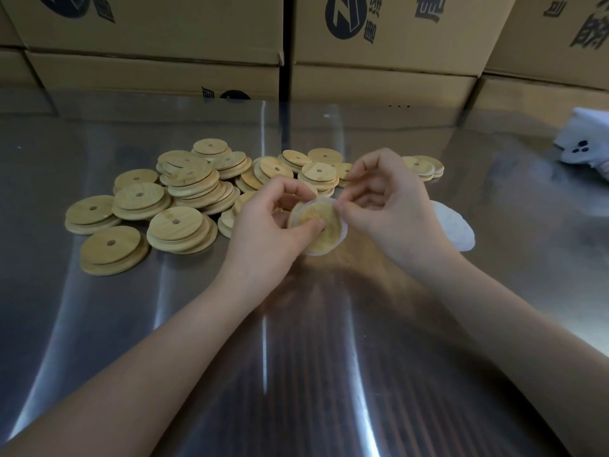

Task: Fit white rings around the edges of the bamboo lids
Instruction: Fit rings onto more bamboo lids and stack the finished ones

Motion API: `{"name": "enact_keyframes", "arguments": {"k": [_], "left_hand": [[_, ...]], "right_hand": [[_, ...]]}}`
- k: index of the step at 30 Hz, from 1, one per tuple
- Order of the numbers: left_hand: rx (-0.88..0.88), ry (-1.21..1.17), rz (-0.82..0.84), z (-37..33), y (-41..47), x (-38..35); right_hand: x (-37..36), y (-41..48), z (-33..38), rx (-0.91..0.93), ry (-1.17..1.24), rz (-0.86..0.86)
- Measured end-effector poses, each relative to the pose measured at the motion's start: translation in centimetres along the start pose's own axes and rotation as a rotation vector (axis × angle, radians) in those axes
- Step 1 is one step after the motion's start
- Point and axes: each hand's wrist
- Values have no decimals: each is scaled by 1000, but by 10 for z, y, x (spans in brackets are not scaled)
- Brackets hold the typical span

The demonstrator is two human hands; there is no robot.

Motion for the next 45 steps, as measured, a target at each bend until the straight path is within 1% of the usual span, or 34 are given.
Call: {"name": "enact_keyframes", "arguments": {"k": [4, 7, 12, 20, 24, 30, 33, 36, 39, 45], "left_hand": [[-25, 68, 20, -2, 0, -1], [-37, 91, 19, -2, 1, -1], [-29, 22, 20, -3, 3, 0], [38, -131, 16, -3, 2, -1], [75, -173, 19, -2, 0, -3], [96, -272, 5, 0, 3, 1], [60, -216, 34, 2, 2, 3], [-40, -34, 76, 2, 2, 5], [-105, 101, 74, 0, 3, 4], [-214, 262, 51, -2, 2, 6]], "right_hand": [[-2, -2, 0, 73, -33, -17], [-1, -1, 0, 73, -33, -10], [5, 2, 5, 52, 32, 0], [16, 7, 4, -34, 106, 110], [12, 5, -1, -55, 119, 86], [12, 5, -1, -106, 238, 106], [11, 5, -2, -116, 253, 126], [11, 4, -3, -93, 231, 159], [11, 3, -1, -37, 195, 186], [12, 1, 6, 93, 156, 223]]}}
Point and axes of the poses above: each hand's wrist, its own y-axis towards the middle knuckle, its own x-axis out of the back of the hand, z = x × y, and after that the axes turned 7 degrees about z, right-handed
